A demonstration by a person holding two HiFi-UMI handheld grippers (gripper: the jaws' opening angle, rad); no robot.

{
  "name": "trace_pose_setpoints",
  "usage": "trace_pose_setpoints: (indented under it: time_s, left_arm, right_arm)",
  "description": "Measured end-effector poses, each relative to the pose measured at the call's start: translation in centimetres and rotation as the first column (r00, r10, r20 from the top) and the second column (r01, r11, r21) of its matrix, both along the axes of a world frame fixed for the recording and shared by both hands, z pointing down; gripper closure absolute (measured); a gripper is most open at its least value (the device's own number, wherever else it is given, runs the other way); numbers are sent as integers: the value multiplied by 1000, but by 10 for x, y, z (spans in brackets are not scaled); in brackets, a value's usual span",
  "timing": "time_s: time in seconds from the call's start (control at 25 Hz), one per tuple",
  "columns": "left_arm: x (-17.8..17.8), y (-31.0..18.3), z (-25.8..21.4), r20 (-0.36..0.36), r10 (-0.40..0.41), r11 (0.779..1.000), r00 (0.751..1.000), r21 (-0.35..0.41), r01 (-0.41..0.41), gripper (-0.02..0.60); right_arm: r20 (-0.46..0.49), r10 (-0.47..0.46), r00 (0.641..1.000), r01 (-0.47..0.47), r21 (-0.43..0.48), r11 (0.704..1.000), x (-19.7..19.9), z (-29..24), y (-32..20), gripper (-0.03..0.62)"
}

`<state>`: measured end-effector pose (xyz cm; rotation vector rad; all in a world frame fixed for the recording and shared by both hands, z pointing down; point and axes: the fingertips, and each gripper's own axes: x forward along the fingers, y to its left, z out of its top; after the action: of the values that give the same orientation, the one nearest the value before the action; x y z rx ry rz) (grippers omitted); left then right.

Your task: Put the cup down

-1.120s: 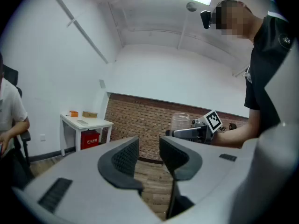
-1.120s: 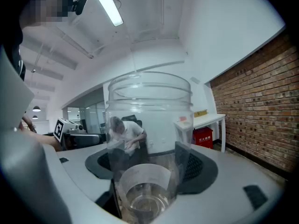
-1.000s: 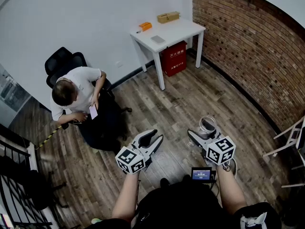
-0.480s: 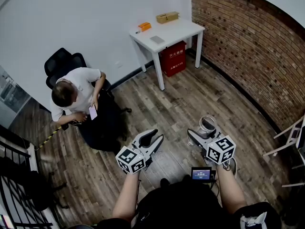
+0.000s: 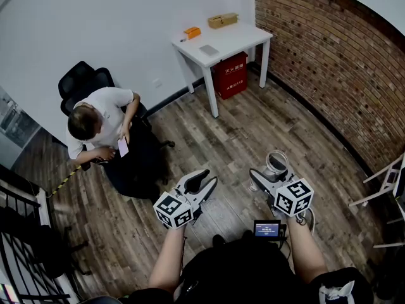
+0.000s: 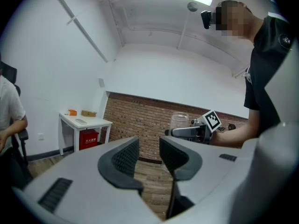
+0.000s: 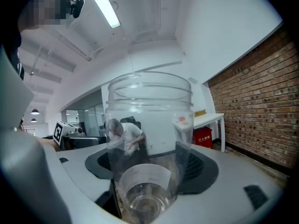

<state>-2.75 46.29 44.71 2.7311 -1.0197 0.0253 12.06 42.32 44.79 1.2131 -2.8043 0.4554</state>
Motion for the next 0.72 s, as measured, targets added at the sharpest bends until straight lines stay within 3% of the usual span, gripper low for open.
trace_pose_setpoints:
  time_s: [0.72]
  left_arm:
    - [2,4,0,7,3,1000,1000,-2,-3,439]
  right_arm:
    - [-1,5,1000,-5,0,1000,1,-1,3,243]
